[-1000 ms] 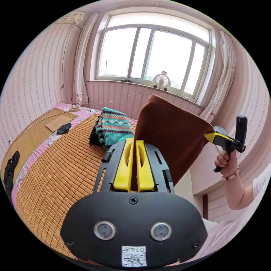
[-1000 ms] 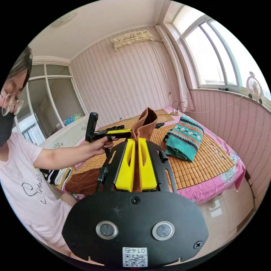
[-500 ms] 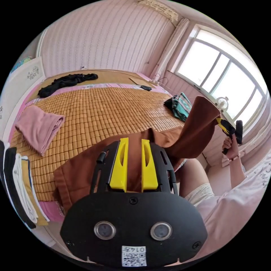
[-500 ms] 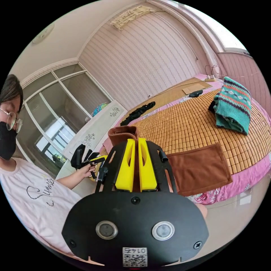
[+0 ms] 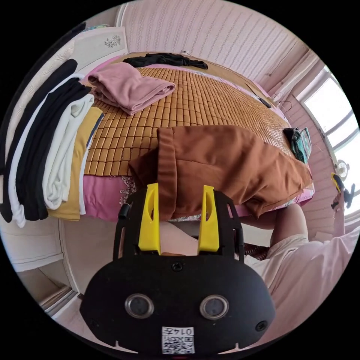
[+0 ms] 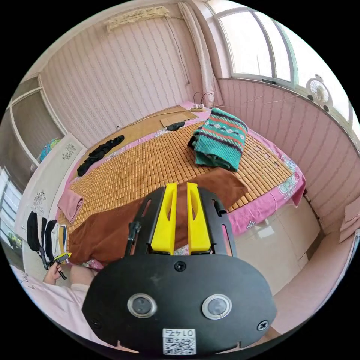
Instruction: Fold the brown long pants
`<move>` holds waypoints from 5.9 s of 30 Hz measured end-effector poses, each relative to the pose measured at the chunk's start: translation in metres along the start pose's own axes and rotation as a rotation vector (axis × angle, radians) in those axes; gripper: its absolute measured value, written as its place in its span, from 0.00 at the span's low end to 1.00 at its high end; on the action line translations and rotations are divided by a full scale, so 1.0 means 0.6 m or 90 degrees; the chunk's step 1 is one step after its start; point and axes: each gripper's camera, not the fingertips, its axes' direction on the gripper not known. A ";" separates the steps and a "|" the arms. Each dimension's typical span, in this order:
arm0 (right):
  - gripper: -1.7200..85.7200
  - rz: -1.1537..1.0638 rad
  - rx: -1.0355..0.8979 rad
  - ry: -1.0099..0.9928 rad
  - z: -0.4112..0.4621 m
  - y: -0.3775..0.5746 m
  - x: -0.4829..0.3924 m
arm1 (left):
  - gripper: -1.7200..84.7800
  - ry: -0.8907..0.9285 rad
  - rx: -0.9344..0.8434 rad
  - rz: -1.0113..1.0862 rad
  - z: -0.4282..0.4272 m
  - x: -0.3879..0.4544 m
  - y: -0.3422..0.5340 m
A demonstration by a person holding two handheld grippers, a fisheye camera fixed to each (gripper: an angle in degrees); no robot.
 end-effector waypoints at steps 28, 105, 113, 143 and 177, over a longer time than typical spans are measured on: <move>0.18 -0.937 -0.581 -0.396 0.497 0.205 -1.138 | 0.07 0.251 0.105 -0.042 -0.090 -0.338 0.366; 0.11 0.411 -0.128 -0.078 0.287 0.005 0.258 | 0.14 0.153 0.039 -0.311 -0.013 -0.393 0.324; 0.12 0.385 -0.103 -0.135 0.253 0.017 0.265 | 0.14 0.153 0.037 -0.319 -0.015 -0.367 0.301; 0.07 0.427 -0.183 -0.143 0.117 0.019 0.556 | 0.13 0.121 -0.068 -0.068 -0.011 -0.150 -0.075; 0.04 0.413 -0.085 -0.215 0.102 0.010 0.631 | 0.01 0.055 -0.082 0.620 0.150 0.633 -0.109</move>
